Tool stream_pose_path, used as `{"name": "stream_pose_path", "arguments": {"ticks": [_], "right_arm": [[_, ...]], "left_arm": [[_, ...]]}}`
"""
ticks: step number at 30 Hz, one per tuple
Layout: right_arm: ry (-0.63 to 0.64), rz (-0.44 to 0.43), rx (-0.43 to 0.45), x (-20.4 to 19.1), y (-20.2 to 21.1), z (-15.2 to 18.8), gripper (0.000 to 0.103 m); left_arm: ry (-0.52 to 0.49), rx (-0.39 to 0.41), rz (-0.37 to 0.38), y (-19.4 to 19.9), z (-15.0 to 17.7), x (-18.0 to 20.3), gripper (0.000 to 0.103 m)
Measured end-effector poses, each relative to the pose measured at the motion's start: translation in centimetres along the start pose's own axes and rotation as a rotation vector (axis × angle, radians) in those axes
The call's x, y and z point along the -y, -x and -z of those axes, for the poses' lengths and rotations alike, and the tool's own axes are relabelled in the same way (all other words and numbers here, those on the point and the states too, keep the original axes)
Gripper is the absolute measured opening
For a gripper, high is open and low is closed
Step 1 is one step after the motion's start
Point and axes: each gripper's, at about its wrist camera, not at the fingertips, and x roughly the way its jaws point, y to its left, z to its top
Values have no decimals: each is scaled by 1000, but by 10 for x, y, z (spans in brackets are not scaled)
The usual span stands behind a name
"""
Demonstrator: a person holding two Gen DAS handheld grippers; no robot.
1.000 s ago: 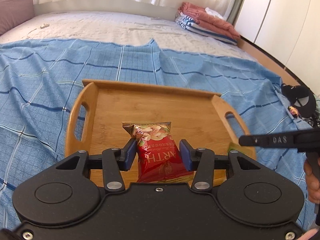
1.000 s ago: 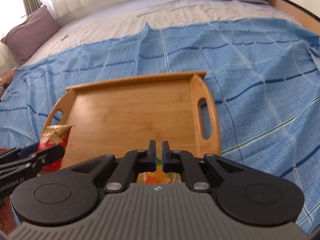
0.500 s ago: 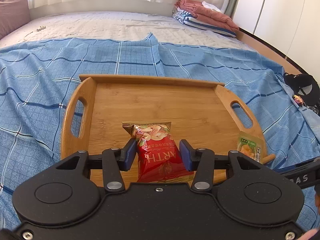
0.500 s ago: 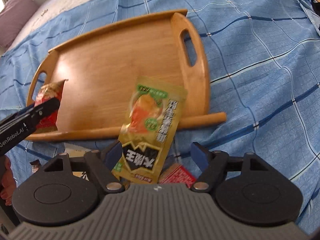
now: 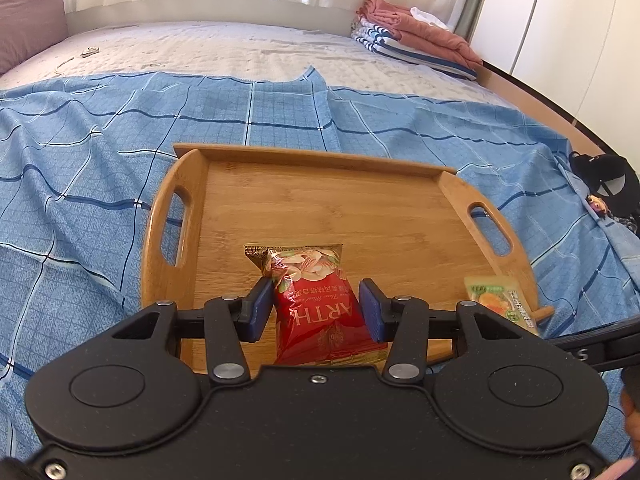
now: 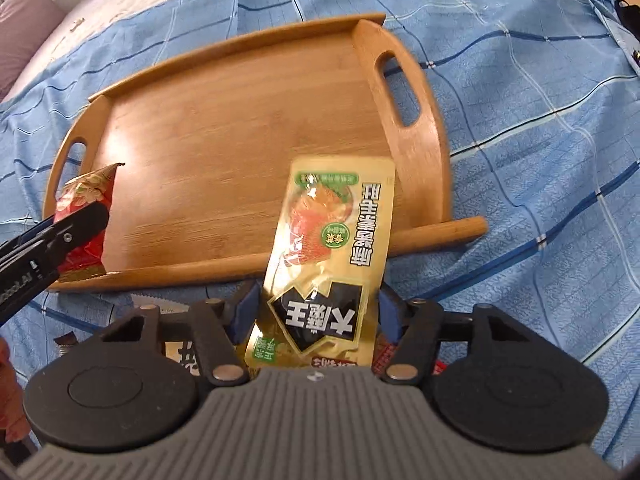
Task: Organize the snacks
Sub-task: 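Carry the chip bag with the left gripper while the right carries the jerky pouch onto the tray, then open both grippers to release the chip bag and jerky pouch on the tray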
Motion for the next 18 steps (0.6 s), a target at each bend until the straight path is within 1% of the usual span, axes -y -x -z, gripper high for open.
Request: {"name": "stream_pose_path", "arguments": {"ticks": [4, 8, 11, 15, 18], "right_arm": [[29, -9, 53, 3, 18, -11, 60], [50, -36, 109, 6, 25, -30, 60], [84, -39, 135, -1, 19, -46, 60], [149, -49, 133, -12, 0, -60, 60], [191, -62, 132, -18, -13, -65, 60]], "left_arm": [[5, 3, 2, -1, -3, 0, 45], [7, -1, -5, -7, -8, 1, 45], [13, -4, -9, -14, -14, 2, 45], [11, -5, -26, -25, -20, 3, 45], [13, -10, -35, -33, -23, 3, 45]]}}
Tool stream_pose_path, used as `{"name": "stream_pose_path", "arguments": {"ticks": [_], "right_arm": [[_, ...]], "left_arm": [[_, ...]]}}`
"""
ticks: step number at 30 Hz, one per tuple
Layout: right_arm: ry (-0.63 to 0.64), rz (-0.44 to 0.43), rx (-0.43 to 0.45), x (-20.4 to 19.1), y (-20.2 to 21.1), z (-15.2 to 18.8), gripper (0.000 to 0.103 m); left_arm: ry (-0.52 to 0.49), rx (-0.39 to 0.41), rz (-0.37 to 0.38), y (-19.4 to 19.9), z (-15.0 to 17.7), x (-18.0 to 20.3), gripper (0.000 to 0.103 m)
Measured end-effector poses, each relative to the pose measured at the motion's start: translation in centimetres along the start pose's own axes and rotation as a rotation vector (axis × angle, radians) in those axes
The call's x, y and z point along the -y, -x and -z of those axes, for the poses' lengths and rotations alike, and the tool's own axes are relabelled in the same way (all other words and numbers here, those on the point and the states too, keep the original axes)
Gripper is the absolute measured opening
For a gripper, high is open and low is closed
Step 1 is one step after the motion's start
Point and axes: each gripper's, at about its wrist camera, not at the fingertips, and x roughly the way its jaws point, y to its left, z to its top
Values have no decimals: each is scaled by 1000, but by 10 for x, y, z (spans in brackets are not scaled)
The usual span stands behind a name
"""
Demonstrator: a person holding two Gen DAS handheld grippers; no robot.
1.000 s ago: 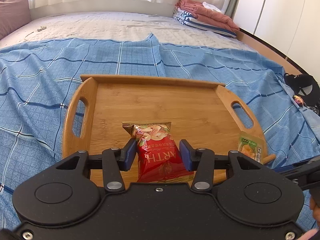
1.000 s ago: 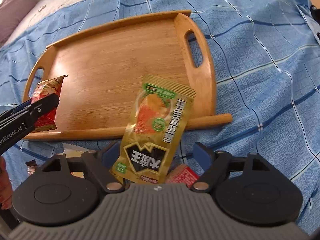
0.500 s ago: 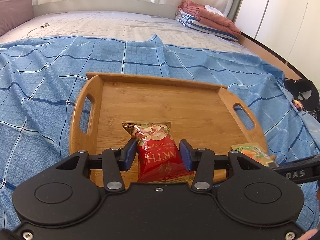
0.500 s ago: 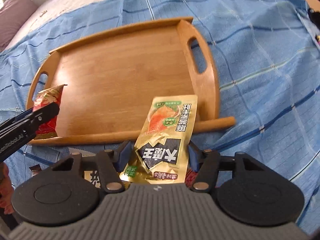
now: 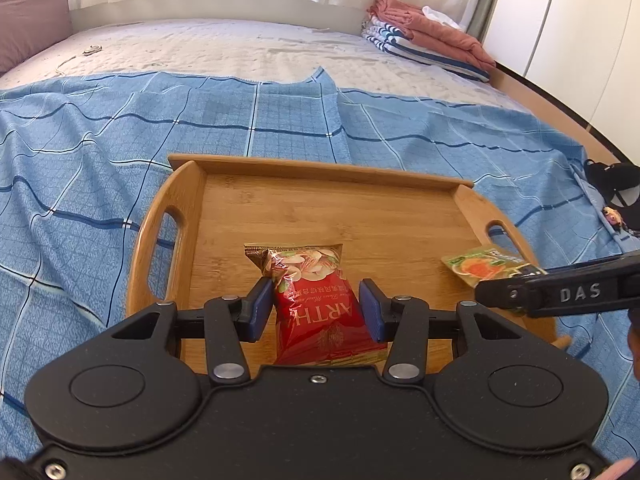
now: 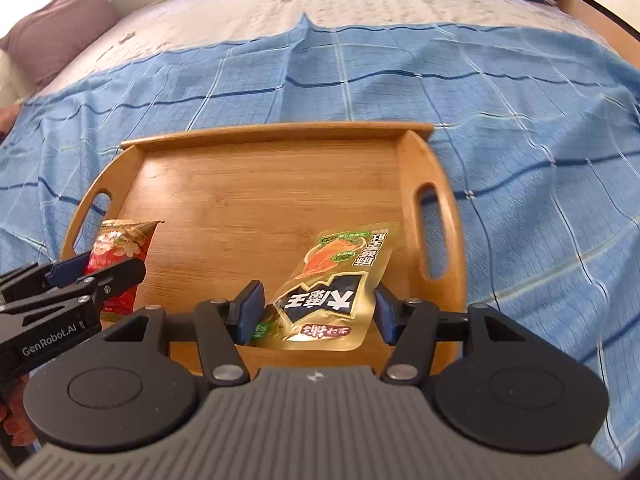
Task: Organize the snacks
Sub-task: 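Open both grippers to release the chip bag and jerky pouch on the tray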
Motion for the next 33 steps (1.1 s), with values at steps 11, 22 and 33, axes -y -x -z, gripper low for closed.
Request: {"name": "stream_pose_path", "arguments": {"ticks": [11, 22, 33], "right_arm": [[-8, -30, -3, 6, -23, 5, 60], [-3, -48, 17, 11, -32, 10, 68], [27, -52, 73, 11, -11, 22, 88]], "left_arm": [[-13, -21, -15, -27, 4, 1, 45], [-37, -1, -30, -33, 8, 6, 48], [-74, 54, -41, -3, 12, 12, 93]]}}
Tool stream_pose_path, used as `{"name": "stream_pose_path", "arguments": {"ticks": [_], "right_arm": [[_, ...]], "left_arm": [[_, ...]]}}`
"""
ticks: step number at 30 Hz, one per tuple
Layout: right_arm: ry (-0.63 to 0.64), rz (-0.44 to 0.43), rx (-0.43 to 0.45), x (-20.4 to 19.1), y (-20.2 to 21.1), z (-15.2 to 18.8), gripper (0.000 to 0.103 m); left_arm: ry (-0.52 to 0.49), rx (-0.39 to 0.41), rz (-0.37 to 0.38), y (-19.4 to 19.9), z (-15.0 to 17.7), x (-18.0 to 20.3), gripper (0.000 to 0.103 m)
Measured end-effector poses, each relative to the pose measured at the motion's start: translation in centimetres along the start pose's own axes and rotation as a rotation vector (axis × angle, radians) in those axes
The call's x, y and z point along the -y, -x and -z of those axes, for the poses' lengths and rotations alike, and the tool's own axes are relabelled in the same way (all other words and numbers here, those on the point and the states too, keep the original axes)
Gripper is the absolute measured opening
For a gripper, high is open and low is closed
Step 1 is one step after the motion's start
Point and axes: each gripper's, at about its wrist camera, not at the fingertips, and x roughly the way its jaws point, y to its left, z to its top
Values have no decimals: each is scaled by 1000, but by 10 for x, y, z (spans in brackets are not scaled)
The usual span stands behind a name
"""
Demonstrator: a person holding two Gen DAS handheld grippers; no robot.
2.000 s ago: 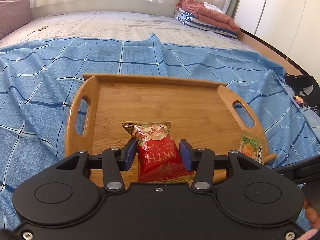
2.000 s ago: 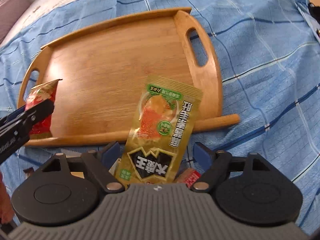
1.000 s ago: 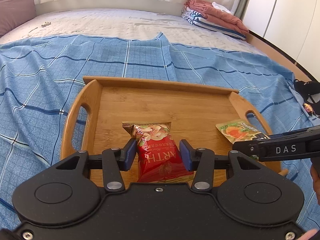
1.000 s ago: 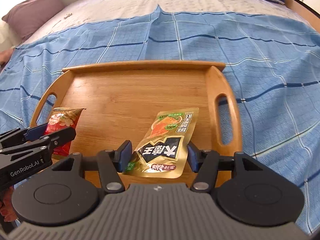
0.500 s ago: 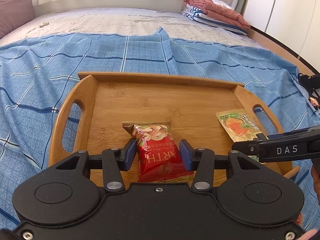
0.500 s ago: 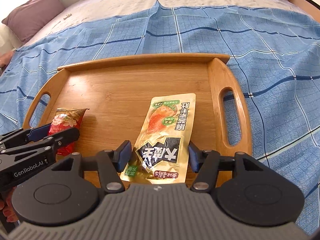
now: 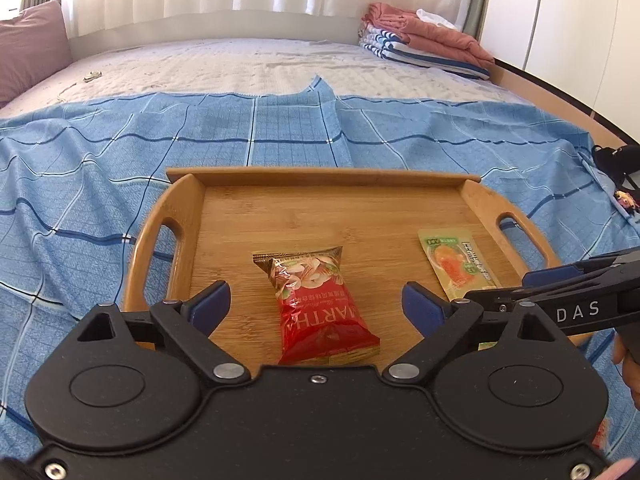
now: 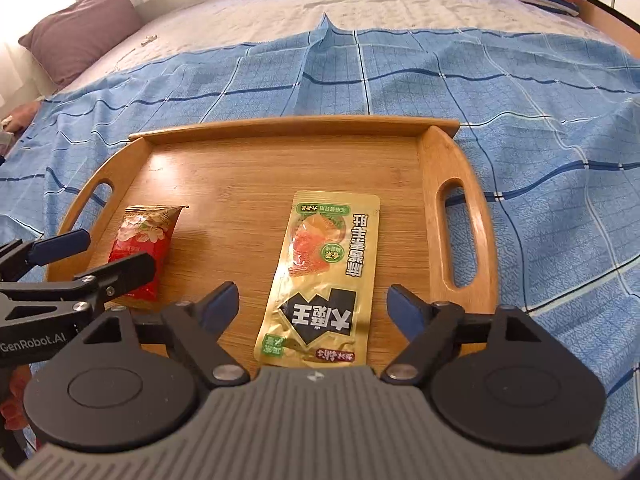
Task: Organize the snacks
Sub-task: 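Open both grippers to release the chip bag and jerky pouch on the tray, then move both tools back to the snack pile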
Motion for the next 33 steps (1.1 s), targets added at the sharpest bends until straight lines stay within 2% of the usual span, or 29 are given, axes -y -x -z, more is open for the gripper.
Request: {"name": "stream_pose_path", "arguments": {"ticks": [7, 12, 17, 23, 33], "right_arm": [[89, 40, 84, -12, 35, 17, 93], [92, 34, 136, -16, 59, 39, 93], [89, 36, 197, -20, 82, 67, 94], [111, 71, 285, -28, 106, 109, 94], [40, 83, 318, -26, 125, 175, 93]], "left_arm": [[-1, 39, 39, 42, 12, 0, 99], [-10, 64, 46, 73, 29, -1, 100], [-17, 104, 62, 108, 54, -3, 101], [-17, 126, 47, 142, 88, -6, 102], [-6, 111, 23, 173, 147, -12, 102]]}}
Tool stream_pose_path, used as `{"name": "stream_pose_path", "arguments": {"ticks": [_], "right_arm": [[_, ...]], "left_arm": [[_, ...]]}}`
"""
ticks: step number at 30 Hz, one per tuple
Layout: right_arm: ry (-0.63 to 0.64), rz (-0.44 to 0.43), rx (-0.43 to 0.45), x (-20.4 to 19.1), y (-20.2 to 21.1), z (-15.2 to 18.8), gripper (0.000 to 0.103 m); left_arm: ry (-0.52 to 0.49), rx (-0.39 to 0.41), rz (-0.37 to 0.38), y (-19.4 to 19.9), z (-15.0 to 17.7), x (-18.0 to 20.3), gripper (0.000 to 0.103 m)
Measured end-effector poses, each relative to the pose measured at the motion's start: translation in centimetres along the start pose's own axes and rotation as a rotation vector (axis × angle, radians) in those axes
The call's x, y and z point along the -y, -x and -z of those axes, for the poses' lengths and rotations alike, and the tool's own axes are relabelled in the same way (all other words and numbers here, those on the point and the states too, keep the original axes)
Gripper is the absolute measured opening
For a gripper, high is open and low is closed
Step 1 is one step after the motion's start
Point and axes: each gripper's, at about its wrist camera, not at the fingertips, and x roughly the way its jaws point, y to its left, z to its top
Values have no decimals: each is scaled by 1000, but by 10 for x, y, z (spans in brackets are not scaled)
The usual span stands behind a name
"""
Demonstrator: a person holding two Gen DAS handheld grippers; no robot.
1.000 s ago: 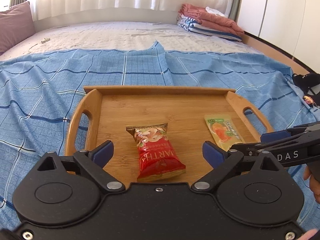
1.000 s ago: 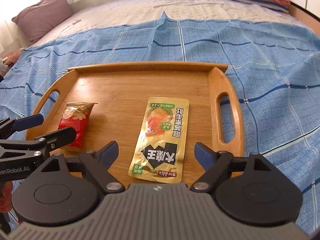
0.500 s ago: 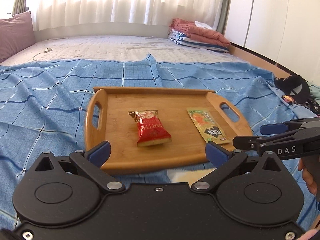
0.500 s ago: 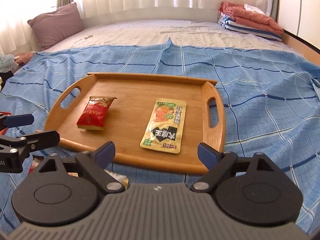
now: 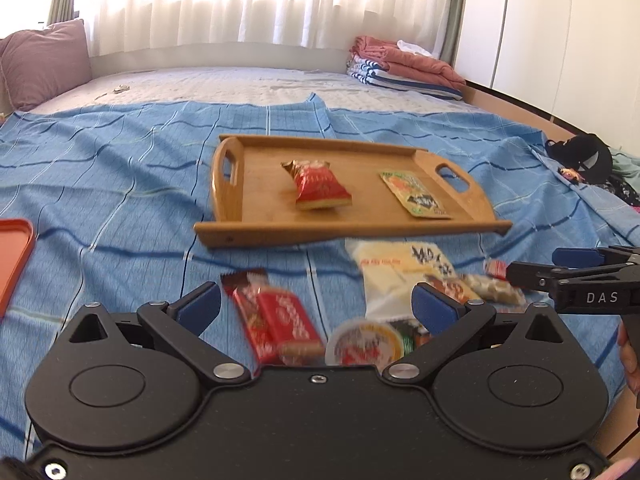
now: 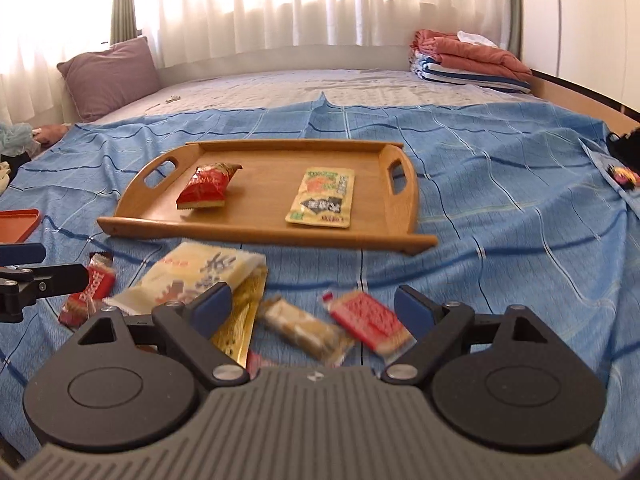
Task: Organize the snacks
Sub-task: 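Move both tools back to the snack pile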
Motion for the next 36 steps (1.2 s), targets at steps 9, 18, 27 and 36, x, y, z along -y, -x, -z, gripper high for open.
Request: {"name": "stream_pose_path", "arguments": {"ticks": [9, 18, 27, 36], "right_arm": [[0, 18, 7, -2, 19, 33, 81], [84, 28, -14, -24, 10, 48, 81], [143, 32, -11, -43, -2, 53, 83], [129, 24, -4, -42, -8, 55, 85]], "left_arm": [[-31, -60, 27, 2, 26, 5, 49], [-120, 19, 0, -7, 29, 22, 61], [-104, 35, 44, -10, 29, 22, 63], [-121, 9, 74, -21, 31, 33, 60]]}}
